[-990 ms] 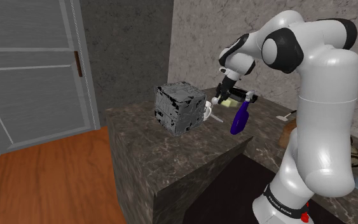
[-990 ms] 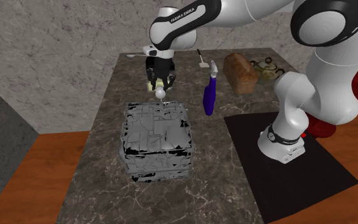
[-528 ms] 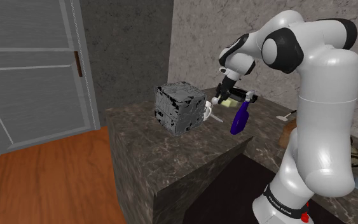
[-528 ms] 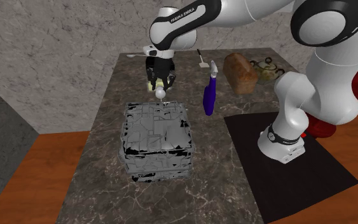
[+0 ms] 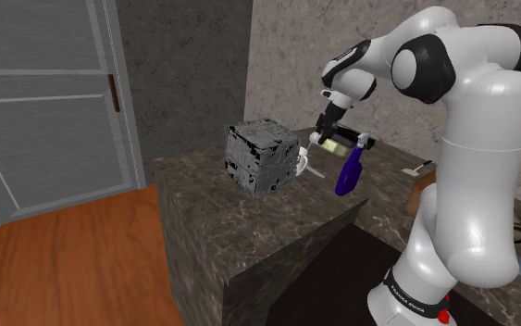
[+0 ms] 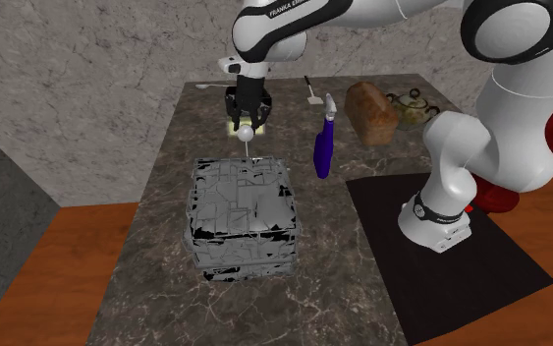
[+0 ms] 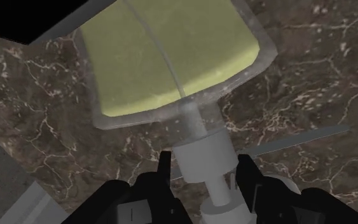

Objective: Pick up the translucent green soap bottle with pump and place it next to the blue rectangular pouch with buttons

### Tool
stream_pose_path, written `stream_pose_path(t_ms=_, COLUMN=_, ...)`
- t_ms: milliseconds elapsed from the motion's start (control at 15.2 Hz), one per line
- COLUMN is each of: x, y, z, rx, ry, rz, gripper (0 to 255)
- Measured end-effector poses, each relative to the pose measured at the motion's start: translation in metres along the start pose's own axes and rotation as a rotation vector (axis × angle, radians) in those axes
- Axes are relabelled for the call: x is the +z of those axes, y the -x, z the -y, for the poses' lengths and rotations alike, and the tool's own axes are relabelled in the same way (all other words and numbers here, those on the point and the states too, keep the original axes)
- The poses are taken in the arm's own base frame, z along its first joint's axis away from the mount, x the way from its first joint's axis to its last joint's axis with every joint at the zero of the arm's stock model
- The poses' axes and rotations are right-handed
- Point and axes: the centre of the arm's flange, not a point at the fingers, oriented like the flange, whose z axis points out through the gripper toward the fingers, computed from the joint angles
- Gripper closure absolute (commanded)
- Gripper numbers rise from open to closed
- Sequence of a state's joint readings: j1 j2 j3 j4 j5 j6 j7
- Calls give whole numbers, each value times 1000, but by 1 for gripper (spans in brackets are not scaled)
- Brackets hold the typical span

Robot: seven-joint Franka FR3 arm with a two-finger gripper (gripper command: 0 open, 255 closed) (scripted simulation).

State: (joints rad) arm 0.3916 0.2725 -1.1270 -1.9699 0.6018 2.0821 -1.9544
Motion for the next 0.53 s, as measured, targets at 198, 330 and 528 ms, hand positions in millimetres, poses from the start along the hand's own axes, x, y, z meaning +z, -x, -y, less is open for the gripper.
stream_pose_path(t_ms=198, x=-16, y=-4, z=-1, rx=0, ry=0, rz=0, gripper=255)
stream_pose_path(t_ms=330, x=-26, y=-7, z=-2, rx=1, ry=0, rz=0, gripper=255)
stream_pose_path(t_ms=528, x=-42, y=-10, z=-3, rx=0, ry=0, rz=0, gripper=255)
